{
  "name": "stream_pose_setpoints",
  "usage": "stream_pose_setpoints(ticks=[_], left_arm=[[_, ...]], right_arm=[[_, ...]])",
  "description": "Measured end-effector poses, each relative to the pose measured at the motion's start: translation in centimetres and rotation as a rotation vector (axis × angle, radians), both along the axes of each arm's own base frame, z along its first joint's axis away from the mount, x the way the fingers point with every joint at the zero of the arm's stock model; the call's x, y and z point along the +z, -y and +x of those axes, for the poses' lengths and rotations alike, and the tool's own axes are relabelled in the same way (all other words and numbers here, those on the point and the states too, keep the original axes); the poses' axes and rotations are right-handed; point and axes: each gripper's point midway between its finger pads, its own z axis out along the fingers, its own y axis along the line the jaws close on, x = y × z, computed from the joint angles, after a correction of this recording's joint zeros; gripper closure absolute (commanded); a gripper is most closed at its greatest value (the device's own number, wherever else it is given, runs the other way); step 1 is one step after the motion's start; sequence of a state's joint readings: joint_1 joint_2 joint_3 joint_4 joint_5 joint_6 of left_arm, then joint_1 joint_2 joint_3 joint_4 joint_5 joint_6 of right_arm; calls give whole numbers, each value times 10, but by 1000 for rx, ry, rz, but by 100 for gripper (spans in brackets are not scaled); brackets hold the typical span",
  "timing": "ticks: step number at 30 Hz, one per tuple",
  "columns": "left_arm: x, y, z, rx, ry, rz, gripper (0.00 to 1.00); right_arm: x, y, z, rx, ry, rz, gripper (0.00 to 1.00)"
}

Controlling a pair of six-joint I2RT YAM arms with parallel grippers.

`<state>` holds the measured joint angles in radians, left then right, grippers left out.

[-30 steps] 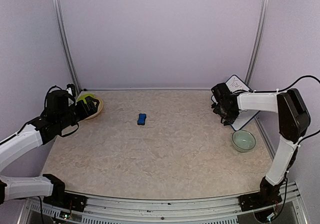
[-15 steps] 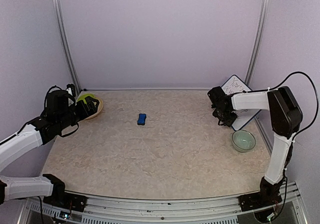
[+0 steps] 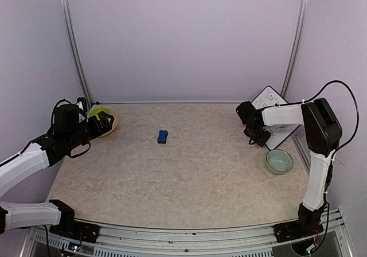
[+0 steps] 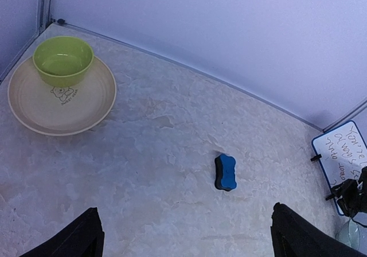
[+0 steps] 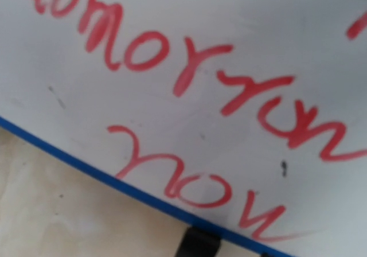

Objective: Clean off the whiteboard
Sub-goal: Move the whiteboard to the center of the board.

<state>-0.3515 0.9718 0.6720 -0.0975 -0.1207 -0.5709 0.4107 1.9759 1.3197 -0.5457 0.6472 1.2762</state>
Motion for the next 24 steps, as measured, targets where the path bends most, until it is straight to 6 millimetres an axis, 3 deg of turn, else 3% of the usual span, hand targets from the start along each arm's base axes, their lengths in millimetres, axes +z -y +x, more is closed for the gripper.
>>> stream_pose_setpoints(ticks=[4, 24], left_arm=[[-1, 0, 0, -1, -3, 0, 1], [-12, 2, -2, -12, -15, -2, 1]], right_arm=[[-5, 0, -1, -7, -19, -16, 49], [-14, -1, -5, -52, -43, -58, 56]])
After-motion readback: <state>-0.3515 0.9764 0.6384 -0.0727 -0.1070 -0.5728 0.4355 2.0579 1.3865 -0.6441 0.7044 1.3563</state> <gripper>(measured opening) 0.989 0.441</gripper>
